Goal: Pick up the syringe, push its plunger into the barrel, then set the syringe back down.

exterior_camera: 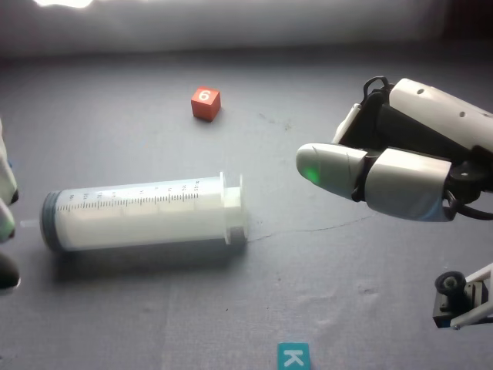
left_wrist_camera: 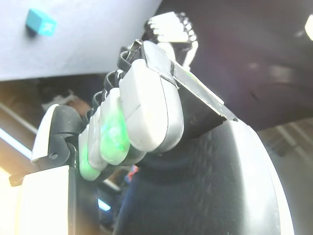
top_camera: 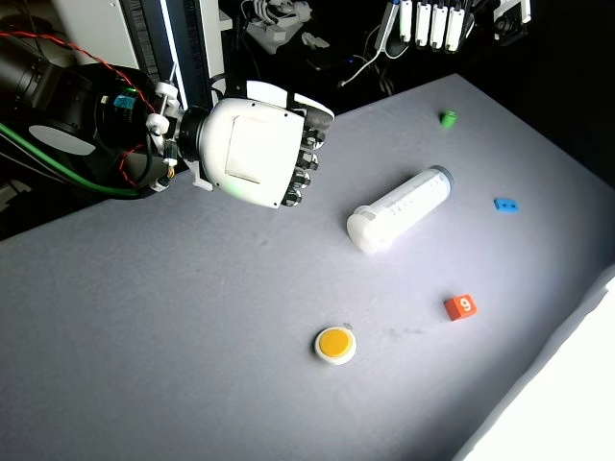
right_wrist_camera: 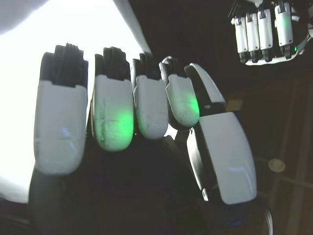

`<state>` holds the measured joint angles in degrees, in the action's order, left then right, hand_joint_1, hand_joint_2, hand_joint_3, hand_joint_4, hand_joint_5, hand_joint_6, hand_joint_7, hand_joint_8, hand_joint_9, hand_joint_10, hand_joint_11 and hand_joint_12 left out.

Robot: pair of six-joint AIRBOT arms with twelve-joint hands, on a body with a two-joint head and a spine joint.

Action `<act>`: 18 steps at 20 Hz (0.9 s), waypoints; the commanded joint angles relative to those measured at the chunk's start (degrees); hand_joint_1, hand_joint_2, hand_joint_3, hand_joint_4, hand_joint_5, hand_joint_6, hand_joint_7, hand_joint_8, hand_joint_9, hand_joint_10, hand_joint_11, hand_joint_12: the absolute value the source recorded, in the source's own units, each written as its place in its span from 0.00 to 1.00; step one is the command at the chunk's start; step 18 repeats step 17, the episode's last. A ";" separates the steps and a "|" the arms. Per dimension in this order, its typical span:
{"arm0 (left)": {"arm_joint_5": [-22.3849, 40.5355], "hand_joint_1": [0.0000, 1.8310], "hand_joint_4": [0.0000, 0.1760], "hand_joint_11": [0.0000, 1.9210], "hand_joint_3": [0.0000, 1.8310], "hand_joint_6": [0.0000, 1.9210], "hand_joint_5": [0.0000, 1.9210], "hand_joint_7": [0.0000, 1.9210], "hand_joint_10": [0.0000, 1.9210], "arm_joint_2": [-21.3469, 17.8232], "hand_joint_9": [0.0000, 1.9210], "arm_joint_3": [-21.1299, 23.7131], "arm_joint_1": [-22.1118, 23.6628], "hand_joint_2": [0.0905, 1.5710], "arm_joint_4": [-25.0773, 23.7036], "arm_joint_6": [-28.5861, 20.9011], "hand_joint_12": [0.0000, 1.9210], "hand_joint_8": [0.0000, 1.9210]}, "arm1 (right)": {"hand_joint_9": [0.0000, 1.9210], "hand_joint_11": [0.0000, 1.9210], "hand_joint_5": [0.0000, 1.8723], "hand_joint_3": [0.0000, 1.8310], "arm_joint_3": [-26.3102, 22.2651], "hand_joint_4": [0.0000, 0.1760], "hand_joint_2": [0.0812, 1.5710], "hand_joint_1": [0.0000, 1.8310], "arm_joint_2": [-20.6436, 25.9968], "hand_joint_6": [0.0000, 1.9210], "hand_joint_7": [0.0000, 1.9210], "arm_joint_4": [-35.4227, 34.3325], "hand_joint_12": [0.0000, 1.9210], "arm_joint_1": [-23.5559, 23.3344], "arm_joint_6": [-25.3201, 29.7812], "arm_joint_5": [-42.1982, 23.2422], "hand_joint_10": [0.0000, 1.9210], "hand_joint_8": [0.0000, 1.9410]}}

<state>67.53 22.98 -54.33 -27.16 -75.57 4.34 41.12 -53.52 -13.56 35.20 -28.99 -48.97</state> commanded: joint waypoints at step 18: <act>3.08 0.65 0.36 0.88 0.01 1.00 0.85 0.87 1.00 0.03 0.88 1.89 1.16 0.84 5.56 0.90 1.00 1.00 | 0.87 0.94 0.82 0.00 -0.06 0.00 0.96 0.44 0.35 1.00 0.85 3.97 1.00 1.60 1.40 -7.40 1.00 1.00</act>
